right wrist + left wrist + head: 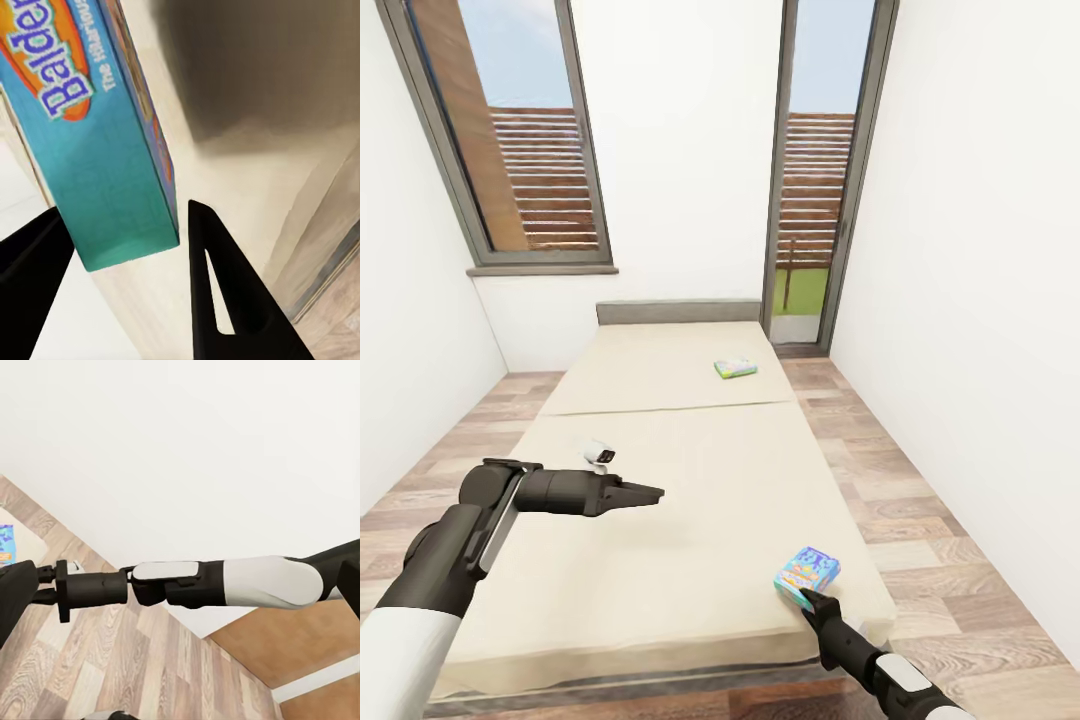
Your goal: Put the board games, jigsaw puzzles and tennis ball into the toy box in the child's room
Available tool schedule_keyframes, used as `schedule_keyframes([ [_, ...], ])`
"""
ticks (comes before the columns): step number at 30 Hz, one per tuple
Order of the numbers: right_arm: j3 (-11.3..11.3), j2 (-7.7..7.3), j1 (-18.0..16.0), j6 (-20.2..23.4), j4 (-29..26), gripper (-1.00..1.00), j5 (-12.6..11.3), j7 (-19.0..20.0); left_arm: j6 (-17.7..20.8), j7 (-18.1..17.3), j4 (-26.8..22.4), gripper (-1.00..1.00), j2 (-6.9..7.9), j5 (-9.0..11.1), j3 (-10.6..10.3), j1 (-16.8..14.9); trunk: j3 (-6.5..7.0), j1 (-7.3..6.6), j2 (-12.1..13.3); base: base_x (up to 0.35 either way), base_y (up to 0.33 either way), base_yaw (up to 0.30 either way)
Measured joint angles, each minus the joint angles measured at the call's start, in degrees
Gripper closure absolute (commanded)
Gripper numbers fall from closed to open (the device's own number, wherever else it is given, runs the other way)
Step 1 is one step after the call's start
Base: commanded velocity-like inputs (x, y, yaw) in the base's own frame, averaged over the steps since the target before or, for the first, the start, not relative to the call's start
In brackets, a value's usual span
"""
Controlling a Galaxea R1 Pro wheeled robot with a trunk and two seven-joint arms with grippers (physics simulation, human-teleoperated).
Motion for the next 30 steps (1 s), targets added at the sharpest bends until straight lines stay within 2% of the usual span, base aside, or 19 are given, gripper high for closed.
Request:
schedule_keyframes([
  [1, 6.6, 0.03, 0.0, 0.5, -3.8, 1.0, 0.1, 0.3, -0.2, 0.0, 0.1, -1.0, 2.21, -0.3, 2.8, -0.1, 0.19, -0.22, 0.4, 0.0, 0.0, 0.0],
  [4, 10.1, 0.05, -0.1, 0.3, -5.5, 1.0, 0.2, 0.0, -0.3, 0.1, 0.1, -1.0, 4.26, -0.2, 4.1, -0.2, 0.72, -0.88, 1.6, 0.0, 0.0, 0.0],
  [6, 11.3, 0.07, -0.1, 0.3, -5.9, 1.0, 0.3, -0.1, -0.3, 0.1, 0.1, -1.0, 4.99, -0.3, 5.5, -0.2, 1.08, -1.32, 2.4, 0.0, 0.0, 0.0],
  [11, 12.0, 0.11, 0.0, 0.2, -6.1, 1.0, 0.3, -0.1, -0.3, 0.1, 0.1, -1.0, 5.63, -0.3, 8.0, -0.2, 1.98, -2.42, 4.4, 0.0, 0.0, 0.0],
  [16, 12.3, 0.86, -0.7, 0.3, -6.2, 1.0, 0.1, -0.3, -0.4, 0.1, 0.1, -1.0, 6.55, -0.3, 8.5, -0.2, 2.88, -3.52, 6.4, 0.0, 0.0, 0.0],
  [20, 13.2, 2.49, -2.4, 0.7, -8.3, 1.0, 0.0, -1.6, -0.4, 0.1, 0.1, -1.0, 7.98, -0.3, 8.7, -0.2, 3.6, -4.4, 8.0, 0.0, 0.0, 0.0],
  [22, 16.2, 3.76, -3.7, 1.1, -11.0, 1.0, 0.2, -3.1, -0.4, 0.1, 0.1, -1.0, 8.96, -0.3, 9.7, -0.2, 3.97, -4.84, 8.8, 0.0, 0.0, 0.0],
  [24, 21.2, 4.72, -4.8, 2.2, -14.7, 1.0, 0.6, -4.6, -0.4, 0.1, 0.1, -1.0, 9.5, -0.3, 11.7, -0.2, 4.33, -5.28, 9.6, 0.0, 0.0, 0.0],
  [25, 22.5, 4.89, -5.1, 2.5, -15.8, 1.0, 1.1, -5.0, -0.4, 0.1, 0.1, -1.0, 9.6, -0.3, 12.3, -0.2, 4.5, -5.5, 10.0, 0.0, 0.0, 0.0],
  [28, 28.8, 5.41, -5.7, 4.9, -21.9, 1.0, 1.1, -5.6, -0.4, 0.1, 0.1, -1.0, 10.05, -1.0, 15.1, -0.2, 5.04, -6.15, 11.2, 0.0, 0.0, 0.0],
  [30, 30.8, 5.44, -5.8, 5.8, -24.0, 1.0, 1.3, -5.5, -0.3, 0.1, 0.1, -1.0, 10.26, -1.6, 15.7, -0.2, 5.39, -6.59, 12.0, 0.0, 0.0, 0.0],
])
